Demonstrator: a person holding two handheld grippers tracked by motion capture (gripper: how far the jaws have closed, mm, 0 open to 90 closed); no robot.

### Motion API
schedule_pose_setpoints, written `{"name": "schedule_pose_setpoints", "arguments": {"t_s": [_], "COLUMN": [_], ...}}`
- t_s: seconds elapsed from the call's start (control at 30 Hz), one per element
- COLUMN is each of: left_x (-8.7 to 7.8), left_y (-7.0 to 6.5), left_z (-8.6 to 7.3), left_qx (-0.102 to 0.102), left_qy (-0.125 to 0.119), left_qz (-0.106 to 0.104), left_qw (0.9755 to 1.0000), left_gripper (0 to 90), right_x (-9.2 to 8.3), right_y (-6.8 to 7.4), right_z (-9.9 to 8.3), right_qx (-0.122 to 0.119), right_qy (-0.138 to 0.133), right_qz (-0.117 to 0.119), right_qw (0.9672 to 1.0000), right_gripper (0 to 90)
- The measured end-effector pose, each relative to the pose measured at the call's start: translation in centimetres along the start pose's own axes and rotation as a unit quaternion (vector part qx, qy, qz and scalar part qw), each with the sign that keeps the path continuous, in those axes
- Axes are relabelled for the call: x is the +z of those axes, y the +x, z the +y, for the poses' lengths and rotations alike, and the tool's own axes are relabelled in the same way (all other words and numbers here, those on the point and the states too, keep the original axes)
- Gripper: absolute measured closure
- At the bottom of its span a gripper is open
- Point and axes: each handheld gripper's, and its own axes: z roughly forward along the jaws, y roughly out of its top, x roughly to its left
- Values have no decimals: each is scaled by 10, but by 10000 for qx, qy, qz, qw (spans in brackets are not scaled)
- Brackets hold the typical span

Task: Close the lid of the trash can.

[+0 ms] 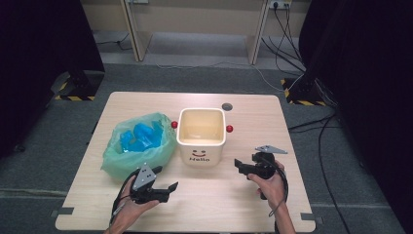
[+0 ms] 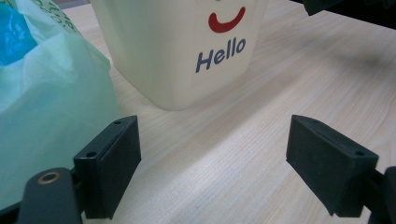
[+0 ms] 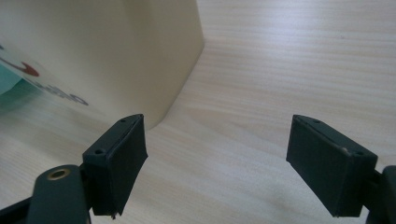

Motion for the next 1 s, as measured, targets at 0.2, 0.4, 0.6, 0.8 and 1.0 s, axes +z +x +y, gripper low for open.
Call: {"name": "schedule_pose_setpoints", "arguments": {"t_s": [0.2,0.4,0.6,0.8,1.0], "left_x": [0,0,0,2,6], "left_y": [0,4,7,6,5], "left_z": [-4,-9,-13,-18,-23], "left_qx": [31,8,37,188,197], "left_qy": [91,155,278,457,678], "left_qz": [5,81,64,59,-13], "left_qw": [10000,9998,9996,9988,9975], "left_gripper": [172,172,172,171,163], "right_x": [2,3,3,2,-3], "right_y": [2,8,13,15,19], "right_z": [-8,-16,-26,-37,-47], "right_qx": [-23,-130,-191,-308,-421], "right_qy": [76,191,275,418,466], "right_qz": [13,50,7,-195,-229], "right_qw": [10000,9997,9994,9985,9978], "right_gripper": [186,174,173,163,163]}}
